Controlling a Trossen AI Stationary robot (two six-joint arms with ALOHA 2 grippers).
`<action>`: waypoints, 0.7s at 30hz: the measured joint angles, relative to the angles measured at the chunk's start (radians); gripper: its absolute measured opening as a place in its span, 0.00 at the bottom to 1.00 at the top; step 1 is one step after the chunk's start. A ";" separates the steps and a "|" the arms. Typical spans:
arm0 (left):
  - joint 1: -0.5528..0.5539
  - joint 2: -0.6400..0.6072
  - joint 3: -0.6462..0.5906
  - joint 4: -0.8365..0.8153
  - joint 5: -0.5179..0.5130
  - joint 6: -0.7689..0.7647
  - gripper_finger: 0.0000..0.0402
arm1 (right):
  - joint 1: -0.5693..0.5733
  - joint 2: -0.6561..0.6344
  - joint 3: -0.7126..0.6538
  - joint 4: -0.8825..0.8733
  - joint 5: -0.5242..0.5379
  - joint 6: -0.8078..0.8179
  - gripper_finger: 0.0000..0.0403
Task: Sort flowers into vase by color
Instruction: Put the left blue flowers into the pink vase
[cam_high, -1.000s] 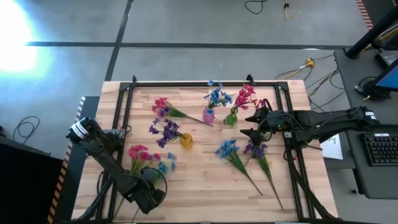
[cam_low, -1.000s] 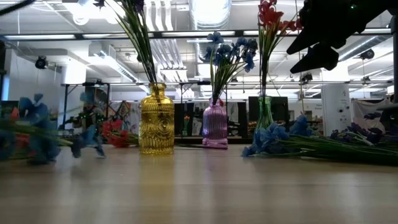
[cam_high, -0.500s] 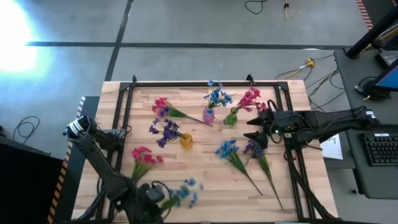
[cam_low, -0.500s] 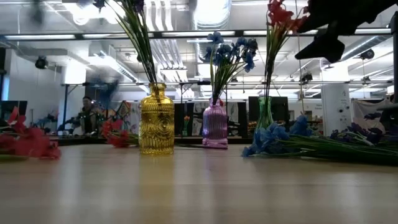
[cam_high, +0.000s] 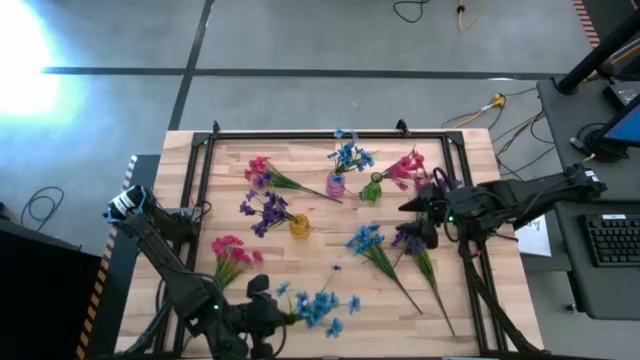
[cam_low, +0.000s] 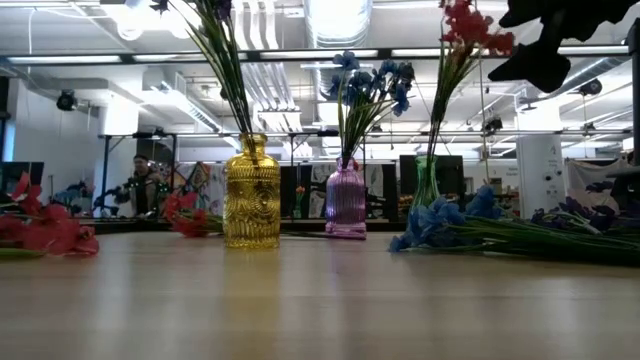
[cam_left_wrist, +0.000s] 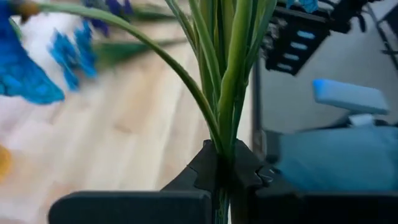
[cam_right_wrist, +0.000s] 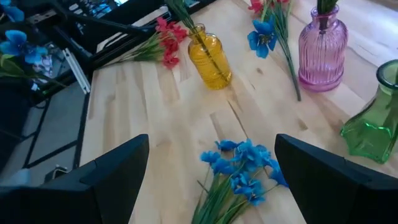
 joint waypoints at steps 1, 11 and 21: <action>0.004 0.000 0.001 0.002 -0.018 0.016 0.00 | 0.000 0.000 0.008 -0.015 0.000 0.009 0.85; 0.019 0.000 -0.001 0.038 -0.151 0.130 0.00 | 0.004 0.000 0.136 -0.195 0.018 0.046 0.85; 0.070 0.003 -0.001 0.286 -0.214 0.492 0.00 | 0.158 0.050 0.142 -0.205 -0.002 0.135 0.85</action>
